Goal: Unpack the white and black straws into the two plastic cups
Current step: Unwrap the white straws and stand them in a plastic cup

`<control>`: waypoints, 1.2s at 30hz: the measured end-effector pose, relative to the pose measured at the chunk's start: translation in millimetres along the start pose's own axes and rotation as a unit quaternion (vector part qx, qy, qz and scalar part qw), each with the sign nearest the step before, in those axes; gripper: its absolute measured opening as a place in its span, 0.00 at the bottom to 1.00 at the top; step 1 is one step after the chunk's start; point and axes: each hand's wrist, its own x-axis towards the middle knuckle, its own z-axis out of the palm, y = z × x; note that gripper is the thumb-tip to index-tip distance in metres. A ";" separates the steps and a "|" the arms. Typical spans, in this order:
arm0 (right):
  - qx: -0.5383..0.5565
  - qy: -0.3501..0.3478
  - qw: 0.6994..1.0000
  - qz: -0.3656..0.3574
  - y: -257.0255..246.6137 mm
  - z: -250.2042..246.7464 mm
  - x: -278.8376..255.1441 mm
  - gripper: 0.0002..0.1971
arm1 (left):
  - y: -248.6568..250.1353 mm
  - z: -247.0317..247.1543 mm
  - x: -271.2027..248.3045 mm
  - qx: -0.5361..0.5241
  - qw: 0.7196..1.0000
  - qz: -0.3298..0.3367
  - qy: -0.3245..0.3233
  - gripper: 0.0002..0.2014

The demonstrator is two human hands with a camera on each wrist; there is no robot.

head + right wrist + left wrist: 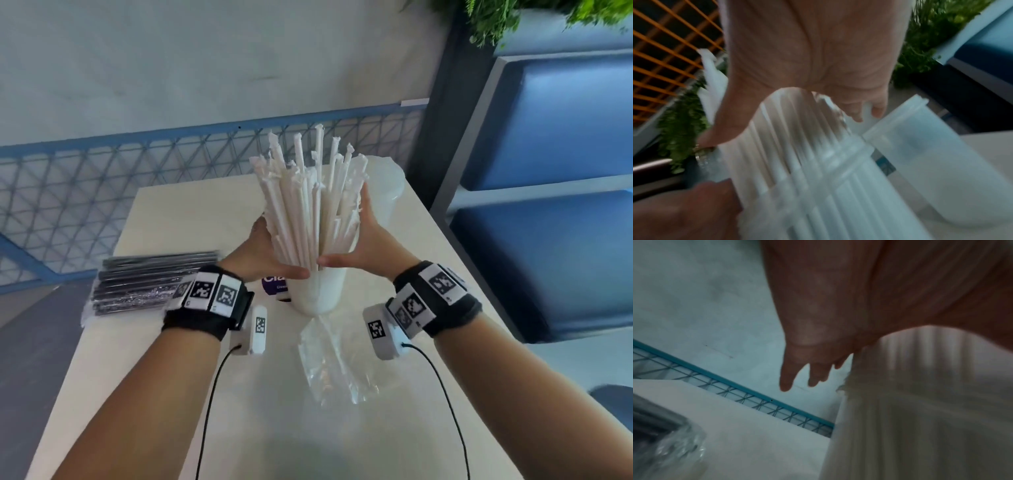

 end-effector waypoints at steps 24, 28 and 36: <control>0.074 0.182 0.963 -0.183 -32.3 14.1 23.9 0.45 | 36.0 -20.9 7.4 -0.122 0.965 0.219 0.077 0.62; -0.038 0.206 0.946 -0.246 -29.8 17.6 17.9 0.27 | 41.3 -22.4 -3.5 -0.052 0.943 0.310 0.106 0.56; -0.150 0.204 0.941 -0.226 -6.1 31.0 14.4 0.19 | 32.0 -8.8 -7.6 0.281 0.930 0.235 0.034 0.48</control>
